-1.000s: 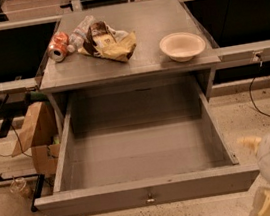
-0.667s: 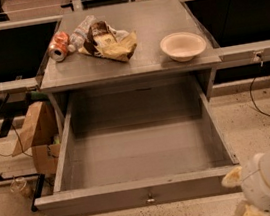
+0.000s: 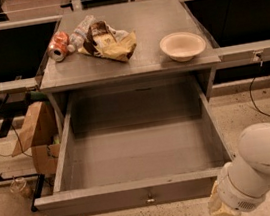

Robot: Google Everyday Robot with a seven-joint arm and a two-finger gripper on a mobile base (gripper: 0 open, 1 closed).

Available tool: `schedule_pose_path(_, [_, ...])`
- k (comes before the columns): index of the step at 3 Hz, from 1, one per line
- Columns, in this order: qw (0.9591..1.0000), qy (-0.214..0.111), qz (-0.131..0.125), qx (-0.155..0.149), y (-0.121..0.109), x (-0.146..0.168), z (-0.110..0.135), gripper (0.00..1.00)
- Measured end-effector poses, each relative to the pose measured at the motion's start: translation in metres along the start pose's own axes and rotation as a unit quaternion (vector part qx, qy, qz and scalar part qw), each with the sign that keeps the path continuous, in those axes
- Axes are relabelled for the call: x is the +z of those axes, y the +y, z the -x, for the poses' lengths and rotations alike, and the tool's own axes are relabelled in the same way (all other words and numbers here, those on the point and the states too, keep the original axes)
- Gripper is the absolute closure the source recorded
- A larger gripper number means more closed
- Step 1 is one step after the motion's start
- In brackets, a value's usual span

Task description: Close top drawer

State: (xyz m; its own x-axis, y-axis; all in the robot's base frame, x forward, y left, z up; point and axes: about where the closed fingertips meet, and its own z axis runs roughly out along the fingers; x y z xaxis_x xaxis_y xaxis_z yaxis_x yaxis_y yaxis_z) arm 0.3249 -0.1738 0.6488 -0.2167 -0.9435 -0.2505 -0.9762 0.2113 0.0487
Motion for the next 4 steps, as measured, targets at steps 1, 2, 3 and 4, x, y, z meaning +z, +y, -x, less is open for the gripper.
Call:
schedule_pose_path(1, [0.9999, 0.008, 0.002, -0.006, -0.016, 0.011, 0.007, 0.82])
schedule_pose_path(2, [0.9996, 0.015, -0.009, -0.022, -0.036, 0.004, 0.025, 0.59])
schedule_pose_path(3, [0.9993, 0.010, -0.023, -0.027, -0.057, -0.009, 0.047, 0.36])
schedule_pose_path(4, [0.9991, 0.002, -0.030, -0.030, -0.064, -0.015, 0.061, 0.13])
